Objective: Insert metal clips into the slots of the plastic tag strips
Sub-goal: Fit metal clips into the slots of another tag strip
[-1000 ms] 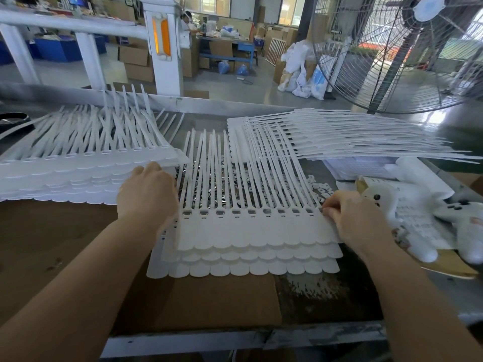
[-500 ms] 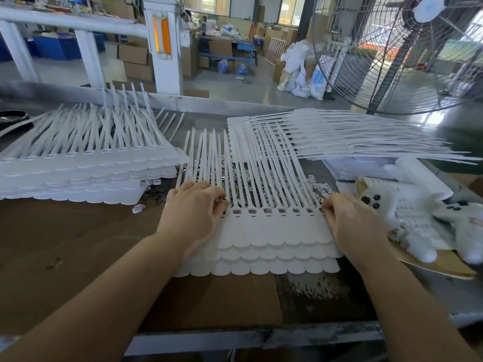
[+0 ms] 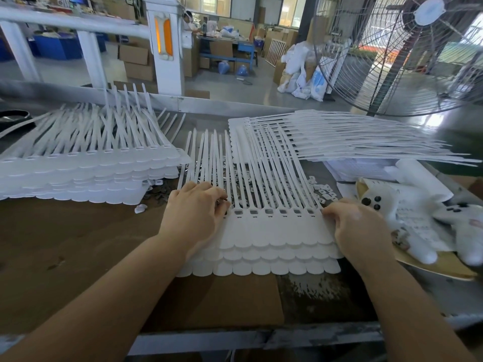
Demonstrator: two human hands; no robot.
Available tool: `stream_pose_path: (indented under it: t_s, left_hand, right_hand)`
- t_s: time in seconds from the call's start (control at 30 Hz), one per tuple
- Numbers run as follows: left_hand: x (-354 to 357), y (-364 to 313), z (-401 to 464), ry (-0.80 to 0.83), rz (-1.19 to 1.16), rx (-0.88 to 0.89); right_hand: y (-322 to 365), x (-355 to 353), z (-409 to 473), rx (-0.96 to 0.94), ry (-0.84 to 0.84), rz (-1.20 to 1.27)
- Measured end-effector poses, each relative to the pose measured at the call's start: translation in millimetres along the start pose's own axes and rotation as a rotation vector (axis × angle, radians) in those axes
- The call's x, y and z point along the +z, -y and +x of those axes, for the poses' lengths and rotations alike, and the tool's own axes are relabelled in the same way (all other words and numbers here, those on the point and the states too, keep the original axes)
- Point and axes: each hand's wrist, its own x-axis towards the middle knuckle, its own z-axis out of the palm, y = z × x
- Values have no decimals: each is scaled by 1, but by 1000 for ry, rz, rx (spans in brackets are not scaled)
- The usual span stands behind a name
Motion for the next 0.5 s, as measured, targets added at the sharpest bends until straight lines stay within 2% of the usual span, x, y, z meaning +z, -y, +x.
stream_pose_path:
  t_s: [0.23, 0.4, 0.5]
  left_hand:
    - [1, 0, 1, 14, 0, -7]
    - [-1, 0, 2, 26, -30, -14]
    - [-4, 1, 6, 48, -73, -48]
  right_hand:
    - [0, 4, 7, 95, 64, -3]
    - [8, 6, 11, 154, 23, 42]
    - [20, 6, 16, 120, 1, 94]
